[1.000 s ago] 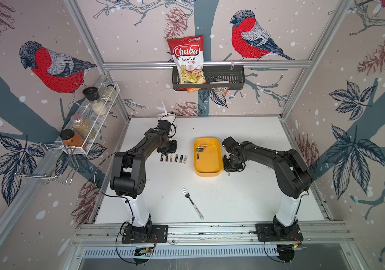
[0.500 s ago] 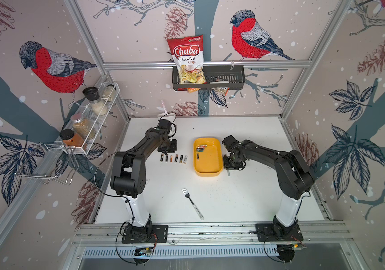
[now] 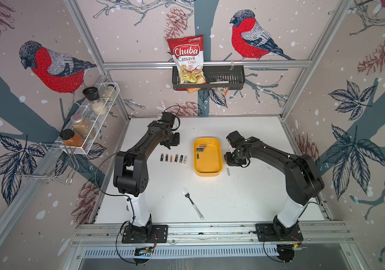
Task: Take the batteries out of the storage box
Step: Place the battery at the center of the board, then pick up the battery from the storage box.
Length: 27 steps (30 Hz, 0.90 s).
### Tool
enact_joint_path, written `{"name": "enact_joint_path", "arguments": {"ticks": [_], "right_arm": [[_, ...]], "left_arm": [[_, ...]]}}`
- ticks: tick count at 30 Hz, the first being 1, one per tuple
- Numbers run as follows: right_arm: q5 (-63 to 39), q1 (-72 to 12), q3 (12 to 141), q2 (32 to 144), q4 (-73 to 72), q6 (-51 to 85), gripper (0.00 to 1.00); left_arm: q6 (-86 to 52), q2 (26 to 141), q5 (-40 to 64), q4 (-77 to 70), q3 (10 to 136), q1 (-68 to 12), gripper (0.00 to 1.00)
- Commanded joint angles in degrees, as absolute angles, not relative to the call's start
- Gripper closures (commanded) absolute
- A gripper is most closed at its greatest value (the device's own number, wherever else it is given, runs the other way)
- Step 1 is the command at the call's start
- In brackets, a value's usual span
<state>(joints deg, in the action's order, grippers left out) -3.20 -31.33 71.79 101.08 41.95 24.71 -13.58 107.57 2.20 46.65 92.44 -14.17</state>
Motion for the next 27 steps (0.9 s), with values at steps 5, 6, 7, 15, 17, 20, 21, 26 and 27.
{"name": "enact_joint_path", "arguments": {"ticks": [5,6,7,15,17,20,21,26,27], "right_arm": [[-2.45,-27.06,75.57,100.55,43.94,20.38,0.75],[-2.55,-26.52,75.94,100.7,44.05,19.87,0.75],[-2.64,-26.08,76.35,100.7,44.2,19.39,0.75],[-4.22,-23.34,76.47,100.55,43.6,16.57,0.75],[-4.81,-22.85,76.54,100.55,43.51,15.91,0.75],[-5.54,-22.21,76.47,100.22,43.2,15.26,0.75],[-5.69,-22.03,76.38,100.11,43.16,15.08,0.75],[-6.76,-20.66,75.3,99.53,42.62,13.91,0.75],[-6.94,-20.44,74.95,99.38,42.46,13.59,0.75]], "left_arm": [[-16.96,110.08,-2.91,54.47,102.17,-19.1,0.67],[-17.25,110.64,-3.35,54.94,103.18,-19.95,0.67],[-17.74,111.33,-3.96,55.59,104.28,-21.13,0.67],[-21.25,122.49,-9.61,63.91,119.61,-29.95,0.67],[-21.56,126.83,-12.26,67.69,126.26,-32.33,0.67],[-22.12,133.44,-14.25,73.67,136.14,-34.75,0.67],[-22.36,135.05,-14.81,75.12,138.59,-35.39,0.67],[-23.87,139.65,-16.88,79.02,142.67,-37.52,0.67],[-24.05,139.66,-17.07,78.9,142.0,-37.9,0.67]]}}
